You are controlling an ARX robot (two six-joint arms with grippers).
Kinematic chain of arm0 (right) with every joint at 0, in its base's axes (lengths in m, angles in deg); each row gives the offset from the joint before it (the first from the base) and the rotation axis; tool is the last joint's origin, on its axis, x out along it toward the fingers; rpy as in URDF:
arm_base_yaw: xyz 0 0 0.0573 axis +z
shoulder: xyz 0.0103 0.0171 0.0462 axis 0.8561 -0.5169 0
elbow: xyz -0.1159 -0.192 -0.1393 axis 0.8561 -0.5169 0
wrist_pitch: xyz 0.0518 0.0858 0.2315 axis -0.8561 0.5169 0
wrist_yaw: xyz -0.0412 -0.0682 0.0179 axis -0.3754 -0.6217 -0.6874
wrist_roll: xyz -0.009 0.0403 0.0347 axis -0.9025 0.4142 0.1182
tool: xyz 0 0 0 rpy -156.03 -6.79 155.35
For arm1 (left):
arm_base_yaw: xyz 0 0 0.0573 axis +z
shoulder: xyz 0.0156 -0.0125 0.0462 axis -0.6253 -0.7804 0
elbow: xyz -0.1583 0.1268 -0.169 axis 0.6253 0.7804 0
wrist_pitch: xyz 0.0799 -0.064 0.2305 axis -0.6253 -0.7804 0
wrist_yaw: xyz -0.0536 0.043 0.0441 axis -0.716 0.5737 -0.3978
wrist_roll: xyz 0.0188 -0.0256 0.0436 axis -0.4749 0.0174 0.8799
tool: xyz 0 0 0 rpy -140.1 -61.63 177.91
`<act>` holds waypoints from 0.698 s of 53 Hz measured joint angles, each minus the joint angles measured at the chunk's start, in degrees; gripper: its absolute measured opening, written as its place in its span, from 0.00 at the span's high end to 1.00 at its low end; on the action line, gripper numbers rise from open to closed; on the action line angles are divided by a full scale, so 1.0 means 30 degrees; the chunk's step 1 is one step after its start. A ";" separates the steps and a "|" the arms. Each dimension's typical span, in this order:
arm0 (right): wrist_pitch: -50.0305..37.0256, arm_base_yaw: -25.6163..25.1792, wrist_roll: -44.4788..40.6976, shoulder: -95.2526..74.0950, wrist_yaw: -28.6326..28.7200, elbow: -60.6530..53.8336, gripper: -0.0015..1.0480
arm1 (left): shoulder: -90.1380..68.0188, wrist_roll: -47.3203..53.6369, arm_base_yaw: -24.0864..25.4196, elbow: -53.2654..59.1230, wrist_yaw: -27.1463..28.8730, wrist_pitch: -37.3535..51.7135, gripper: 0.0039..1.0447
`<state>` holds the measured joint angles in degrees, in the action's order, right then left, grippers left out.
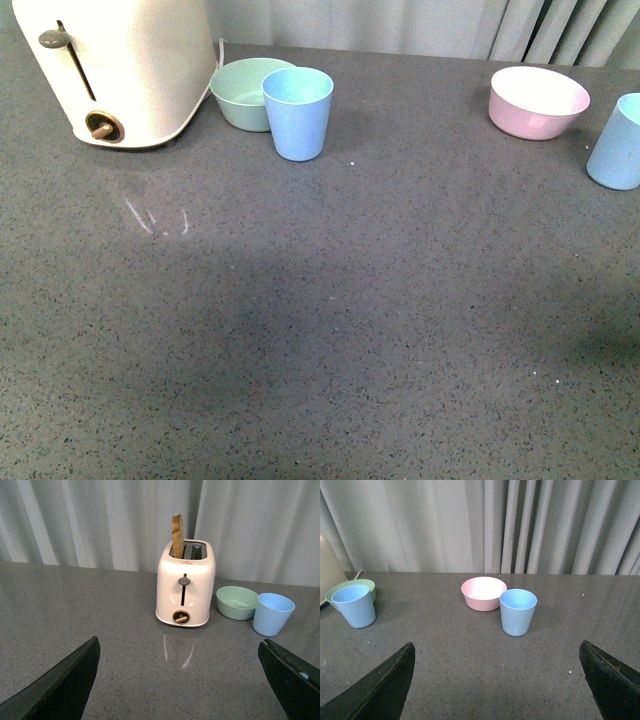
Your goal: Stack blue cups with both arms
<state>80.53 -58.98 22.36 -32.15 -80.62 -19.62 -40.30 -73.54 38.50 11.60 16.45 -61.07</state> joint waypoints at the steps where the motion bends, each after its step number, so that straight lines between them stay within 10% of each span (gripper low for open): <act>1: 0.0000 0.0000 0.0000 0.0000 0.0000 0.0000 0.09 | 0.0000 0.0000 0.0000 0.0000 0.0000 0.0000 0.08; 37: 0.0000 0.0000 0.0000 0.0000 0.0000 0.0000 0.09 | 0.0000 0.0000 0.0000 0.0000 0.0000 0.0000 0.08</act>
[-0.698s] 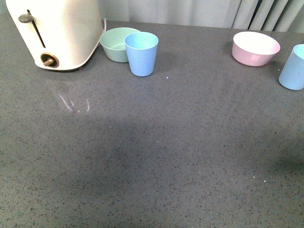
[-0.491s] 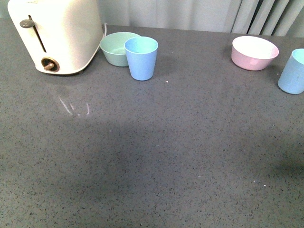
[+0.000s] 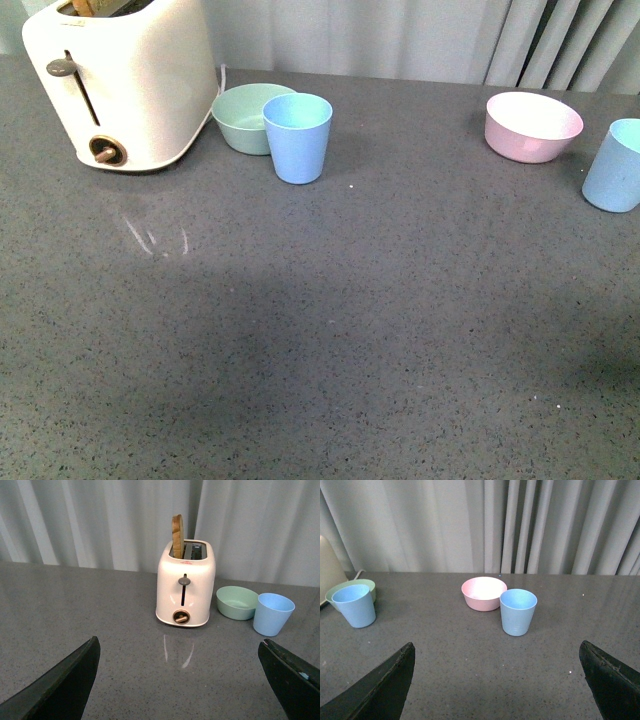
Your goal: Stack blue cups with both arms
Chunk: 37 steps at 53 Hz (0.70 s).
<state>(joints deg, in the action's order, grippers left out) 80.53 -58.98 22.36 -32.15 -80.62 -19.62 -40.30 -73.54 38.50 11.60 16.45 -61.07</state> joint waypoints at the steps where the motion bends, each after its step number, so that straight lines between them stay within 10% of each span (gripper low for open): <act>1: 0.0000 0.0000 0.0000 0.0000 0.0000 0.0000 0.09 | 0.0000 0.0000 0.0000 0.0000 0.0000 0.0000 0.08; 16: 0.0000 0.0000 -0.0007 0.0000 0.0036 0.0000 0.09 | -0.5486 0.0051 0.1078 -0.3432 -0.5122 -0.7592 0.08; 37: 0.0000 0.0000 -0.0007 0.0000 0.0000 0.0000 0.09 | -2.1668 -0.0889 -0.2295 -1.0622 -0.3825 0.0729 0.08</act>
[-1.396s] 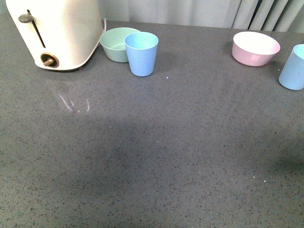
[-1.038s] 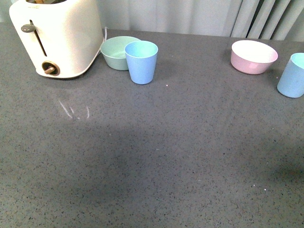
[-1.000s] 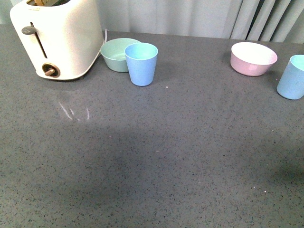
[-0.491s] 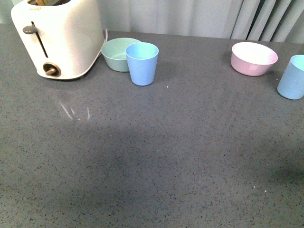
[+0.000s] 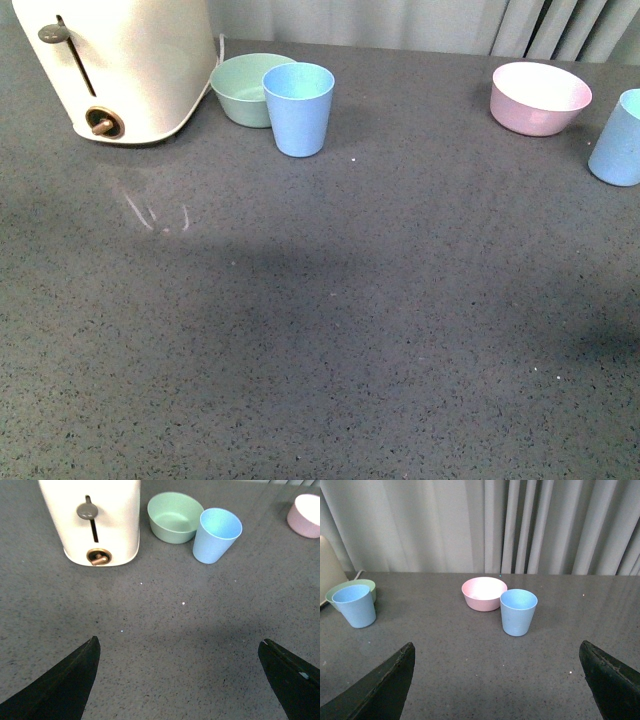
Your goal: Stack blue cups with both arms
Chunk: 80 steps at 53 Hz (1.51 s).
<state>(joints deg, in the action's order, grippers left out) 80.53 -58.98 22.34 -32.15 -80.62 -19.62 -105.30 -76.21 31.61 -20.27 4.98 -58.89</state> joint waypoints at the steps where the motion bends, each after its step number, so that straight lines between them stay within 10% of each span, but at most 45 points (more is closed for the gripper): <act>1: 0.0000 0.0000 0.0007 0.0000 0.0000 0.0000 0.09 | -0.0401 -0.0073 -0.0058 -0.0248 0.0036 0.0007 0.08; 80: 0.0000 0.0000 0.0000 0.0000 0.0000 0.0000 0.09 | -2.0349 -0.3526 -0.3745 -2.1595 0.3920 -0.7082 0.08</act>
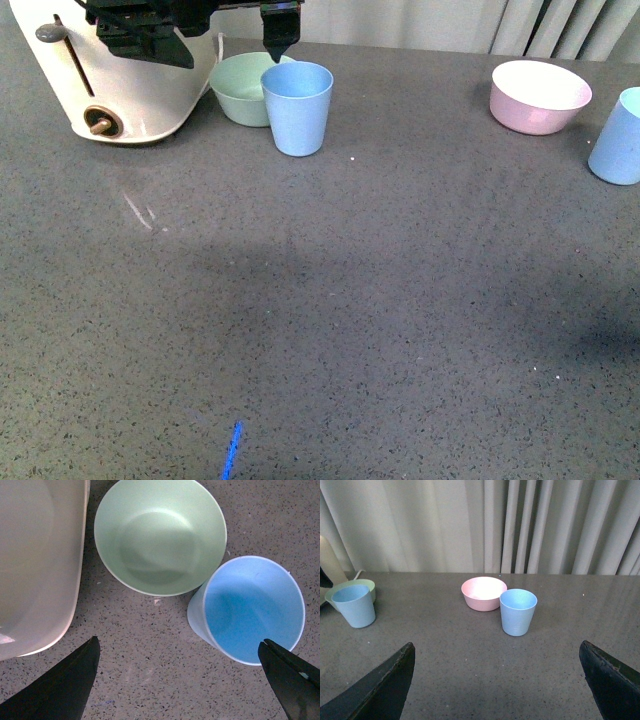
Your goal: Stack blue cups with both arms
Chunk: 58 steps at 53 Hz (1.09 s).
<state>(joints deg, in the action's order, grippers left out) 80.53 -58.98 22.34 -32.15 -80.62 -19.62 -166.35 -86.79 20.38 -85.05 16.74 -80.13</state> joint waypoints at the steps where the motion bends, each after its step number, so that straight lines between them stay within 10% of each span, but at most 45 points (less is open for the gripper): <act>1: 0.0000 0.0000 0.0007 0.0000 0.0000 0.0000 0.09 | -0.0102 -0.0058 -0.0051 -0.0226 0.0073 -0.0160 0.08; 47: 0.0000 0.0000 0.0000 0.0000 0.0000 0.0000 0.09 | -0.3228 -0.0809 -0.1413 -0.4473 0.1457 -0.2965 0.08; 58: 0.0000 0.0000 0.0000 0.0000 0.0000 0.0000 0.09 | -0.3876 -0.0736 -0.1647 -0.5289 0.1523 -0.3497 0.35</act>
<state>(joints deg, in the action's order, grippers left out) 80.53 -58.98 22.34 -32.15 -80.62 -19.62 -177.97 -88.99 15.44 -100.92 21.31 -90.62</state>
